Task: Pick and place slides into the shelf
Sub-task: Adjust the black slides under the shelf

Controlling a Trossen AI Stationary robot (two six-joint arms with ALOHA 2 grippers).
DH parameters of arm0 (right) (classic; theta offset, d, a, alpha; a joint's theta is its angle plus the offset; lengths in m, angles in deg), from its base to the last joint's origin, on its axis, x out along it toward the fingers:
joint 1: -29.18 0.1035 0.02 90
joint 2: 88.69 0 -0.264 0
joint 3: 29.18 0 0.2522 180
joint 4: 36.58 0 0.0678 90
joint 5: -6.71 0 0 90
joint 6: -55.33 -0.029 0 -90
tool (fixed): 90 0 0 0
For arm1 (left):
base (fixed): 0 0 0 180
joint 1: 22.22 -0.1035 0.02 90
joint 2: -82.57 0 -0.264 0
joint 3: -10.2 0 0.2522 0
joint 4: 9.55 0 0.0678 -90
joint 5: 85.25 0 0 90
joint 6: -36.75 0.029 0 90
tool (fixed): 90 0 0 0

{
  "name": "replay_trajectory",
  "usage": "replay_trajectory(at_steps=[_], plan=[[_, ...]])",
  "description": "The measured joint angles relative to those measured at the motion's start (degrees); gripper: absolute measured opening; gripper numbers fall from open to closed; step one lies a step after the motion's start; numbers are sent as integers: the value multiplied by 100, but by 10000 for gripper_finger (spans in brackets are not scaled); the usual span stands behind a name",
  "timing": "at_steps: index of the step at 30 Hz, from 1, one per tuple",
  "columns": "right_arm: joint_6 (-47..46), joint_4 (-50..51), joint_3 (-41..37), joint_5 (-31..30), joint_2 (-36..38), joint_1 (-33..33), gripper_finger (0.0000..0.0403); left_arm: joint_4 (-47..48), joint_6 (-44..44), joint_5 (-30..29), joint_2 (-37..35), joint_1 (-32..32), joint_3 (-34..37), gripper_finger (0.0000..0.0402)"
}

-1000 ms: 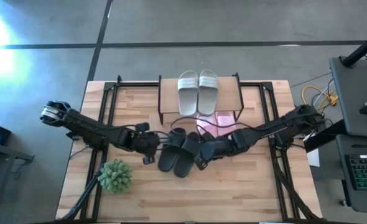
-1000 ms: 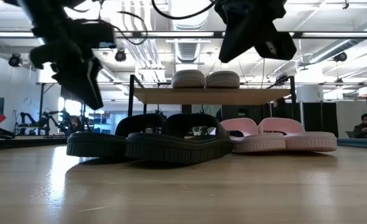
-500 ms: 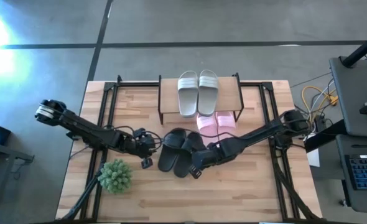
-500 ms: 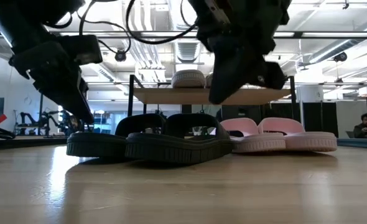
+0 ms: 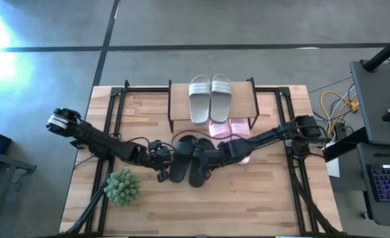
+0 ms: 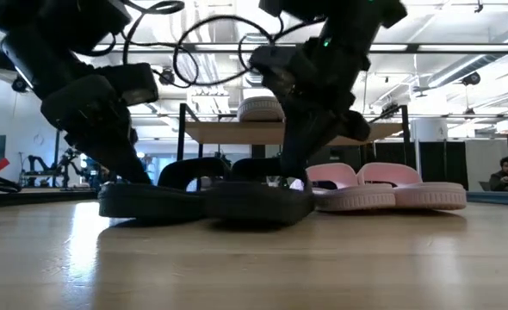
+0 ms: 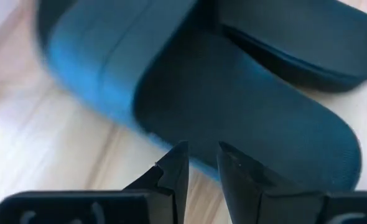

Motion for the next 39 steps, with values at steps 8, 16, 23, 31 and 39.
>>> replay_trajectory(at_steps=[8,16,23,31,39], plan=[[230,138,0,-13,7,-462,8,-554,9,68,551,-42,-91,70],[583,112,7,30,7,-673,8,-885,348,168,709,-493,-96,69],[683,101,7,14,7,-832,8,-1059,795,94,717,-1034,-82,69],[665,78,8,-17,174,-835,8,-997,779,413,446,-1097,-83,70],[109,467,19,-18,823,-775,8,-394,763,627,-418,-859,-173,70]])
